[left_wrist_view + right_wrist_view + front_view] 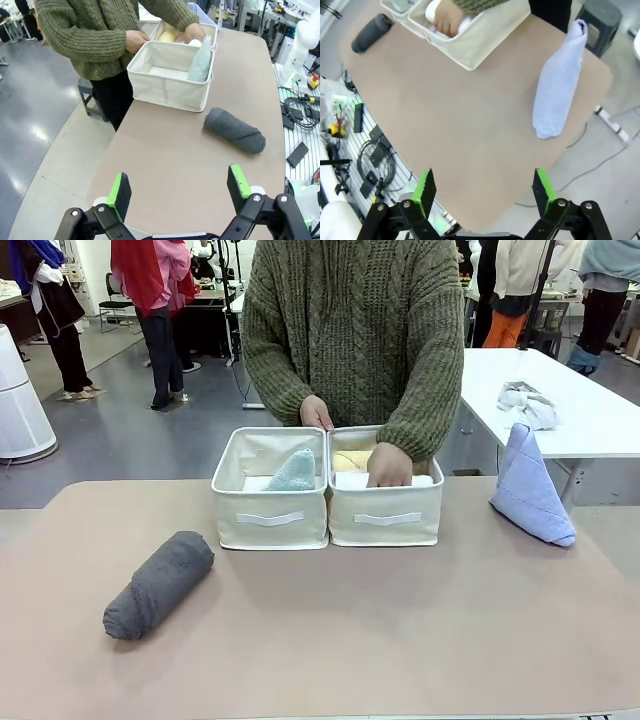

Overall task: Sort the towels based on their folding style.
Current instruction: Pick up another triangle-folded towel from the table and place it in the left Fabric basket.

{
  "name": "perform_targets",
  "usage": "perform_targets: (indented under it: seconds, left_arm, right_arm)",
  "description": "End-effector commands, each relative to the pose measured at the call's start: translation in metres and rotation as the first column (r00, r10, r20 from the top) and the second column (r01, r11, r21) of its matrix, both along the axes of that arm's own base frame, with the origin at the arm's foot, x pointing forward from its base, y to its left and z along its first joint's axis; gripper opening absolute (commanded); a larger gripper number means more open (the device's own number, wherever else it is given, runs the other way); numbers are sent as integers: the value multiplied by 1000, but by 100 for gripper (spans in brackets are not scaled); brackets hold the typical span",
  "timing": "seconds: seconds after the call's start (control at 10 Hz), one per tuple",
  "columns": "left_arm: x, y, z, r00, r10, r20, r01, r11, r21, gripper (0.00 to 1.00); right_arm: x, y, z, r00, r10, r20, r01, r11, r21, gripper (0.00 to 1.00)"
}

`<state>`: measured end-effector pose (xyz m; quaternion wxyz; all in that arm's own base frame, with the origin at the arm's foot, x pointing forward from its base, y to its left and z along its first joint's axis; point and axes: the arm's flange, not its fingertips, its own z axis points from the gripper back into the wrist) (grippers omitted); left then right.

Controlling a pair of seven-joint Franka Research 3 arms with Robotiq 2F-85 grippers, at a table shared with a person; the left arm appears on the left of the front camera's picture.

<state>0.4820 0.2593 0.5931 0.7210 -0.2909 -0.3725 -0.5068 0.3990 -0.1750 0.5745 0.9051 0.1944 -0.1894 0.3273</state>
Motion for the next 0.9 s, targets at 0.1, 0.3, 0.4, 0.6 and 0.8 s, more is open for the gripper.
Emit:
perform_targets:
  seconds: [0.1,0.3,0.4,0.6,0.8]
  left_arm:
    - [-1,0,1,1000,3,2,-3,1000,3,100]
    - [-1,0,1,1000,3,2,-3,1000,3,100]
    - [-1,0,1,1000,3,2,-3,1000,3,100]
    - [-1,0,1,1000,3,2,-3,1000,3,100]
    - [-1,0,1,1000,3,2,-3,1000,3,100]
  right_arm:
    - [-2,-5,6,1000,-4,9,5,1000,-8,100]
    - [-2,-6,5,1000,-11,10,11,1000,-1,100]
    - [-3,31,2,989,-130,75,143,969,-201,100]
    - [36,93,5,962,-191,194,252,894,-370,100]
    - [88,122,-12,959,-219,183,279,847,-452,100]
